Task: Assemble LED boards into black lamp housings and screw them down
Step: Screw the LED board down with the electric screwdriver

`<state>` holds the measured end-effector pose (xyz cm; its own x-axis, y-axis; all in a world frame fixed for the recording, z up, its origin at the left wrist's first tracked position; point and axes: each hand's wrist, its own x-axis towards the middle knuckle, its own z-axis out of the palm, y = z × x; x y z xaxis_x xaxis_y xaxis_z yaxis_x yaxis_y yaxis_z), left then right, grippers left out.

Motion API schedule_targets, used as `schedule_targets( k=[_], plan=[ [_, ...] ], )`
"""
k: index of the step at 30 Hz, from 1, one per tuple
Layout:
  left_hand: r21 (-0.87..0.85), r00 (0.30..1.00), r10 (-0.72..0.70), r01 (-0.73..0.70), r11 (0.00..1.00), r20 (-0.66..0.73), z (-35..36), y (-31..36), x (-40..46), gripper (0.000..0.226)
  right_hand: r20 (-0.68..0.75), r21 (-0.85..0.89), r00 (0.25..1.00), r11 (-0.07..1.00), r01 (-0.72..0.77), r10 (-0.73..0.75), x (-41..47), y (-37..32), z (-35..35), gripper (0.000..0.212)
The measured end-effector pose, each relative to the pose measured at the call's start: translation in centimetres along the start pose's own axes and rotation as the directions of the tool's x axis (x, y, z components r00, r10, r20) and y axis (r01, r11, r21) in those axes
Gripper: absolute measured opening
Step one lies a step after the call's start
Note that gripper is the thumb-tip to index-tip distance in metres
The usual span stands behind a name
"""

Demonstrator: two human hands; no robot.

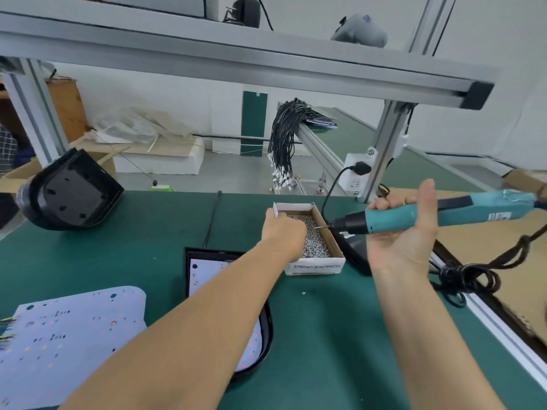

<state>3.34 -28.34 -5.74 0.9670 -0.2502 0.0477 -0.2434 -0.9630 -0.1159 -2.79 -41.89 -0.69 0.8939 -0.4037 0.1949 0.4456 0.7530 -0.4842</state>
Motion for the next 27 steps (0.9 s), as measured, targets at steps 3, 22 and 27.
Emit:
schedule_targets(
  k=[3, 22, 27],
  plan=[
    [0.043, 0.998, 0.011, -0.014, 0.999, 0.060, -0.2, 0.3, 0.8, 0.024, 0.002, -0.024, 1.000, 1.000, 0.008, -0.008, 0.0, -0.5, -0.4, 0.026],
    [-0.547, 0.991, -0.091, 0.022, 0.837, -0.100, -0.5, -1.0, -1.5, 0.015, 0.014, -0.076, 1.000, 0.997, -0.020, 0.021, -0.5, -1.8, -0.2, 0.027],
    [-0.995, 0.991, -0.107, 0.076, -0.063, 0.083, -3.1, -3.8, -6.9, 0.015, 0.104, -0.015, 0.991, 0.997, -0.080, 0.081, -1.6, -1.6, 0.6, 0.029]
  ],
)
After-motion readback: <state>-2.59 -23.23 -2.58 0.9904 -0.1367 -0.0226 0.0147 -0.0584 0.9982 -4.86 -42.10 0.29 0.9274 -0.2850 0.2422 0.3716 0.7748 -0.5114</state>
